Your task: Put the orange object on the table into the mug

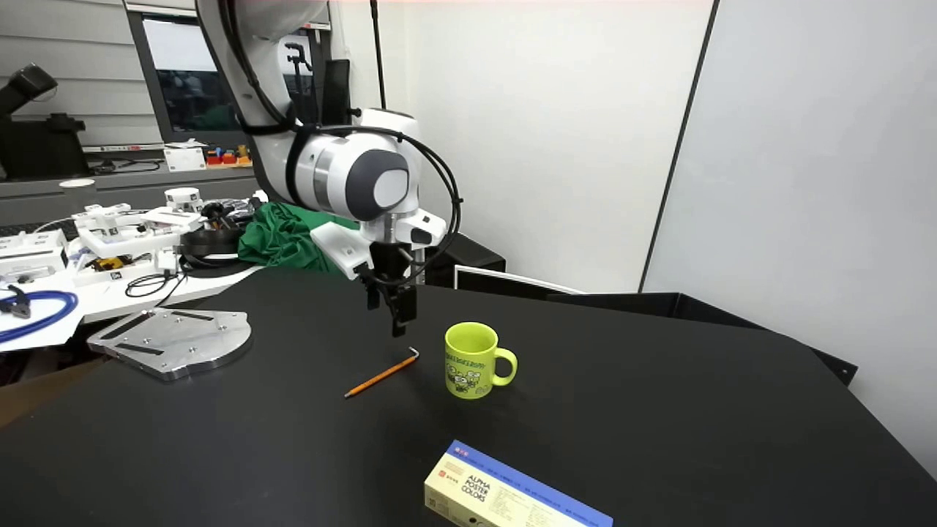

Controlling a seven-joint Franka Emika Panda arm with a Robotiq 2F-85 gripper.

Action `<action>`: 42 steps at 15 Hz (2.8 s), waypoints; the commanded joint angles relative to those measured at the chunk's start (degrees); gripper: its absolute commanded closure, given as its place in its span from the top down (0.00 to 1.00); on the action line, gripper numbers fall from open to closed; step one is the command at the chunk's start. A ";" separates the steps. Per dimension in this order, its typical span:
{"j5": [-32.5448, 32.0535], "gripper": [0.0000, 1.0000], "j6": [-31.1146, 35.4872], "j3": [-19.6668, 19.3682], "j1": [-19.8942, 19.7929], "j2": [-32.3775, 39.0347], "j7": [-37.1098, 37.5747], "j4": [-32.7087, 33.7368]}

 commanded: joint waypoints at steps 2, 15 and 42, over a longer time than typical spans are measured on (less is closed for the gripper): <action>1.43 1.00 -0.76 -0.54 0.76 3.86 0.02 3.89; 1.76 1.00 -0.66 -2.25 -0.26 8.66 -0.18 7.10; 1.42 0.13 -0.39 -2.83 1.21 13.39 0.73 12.02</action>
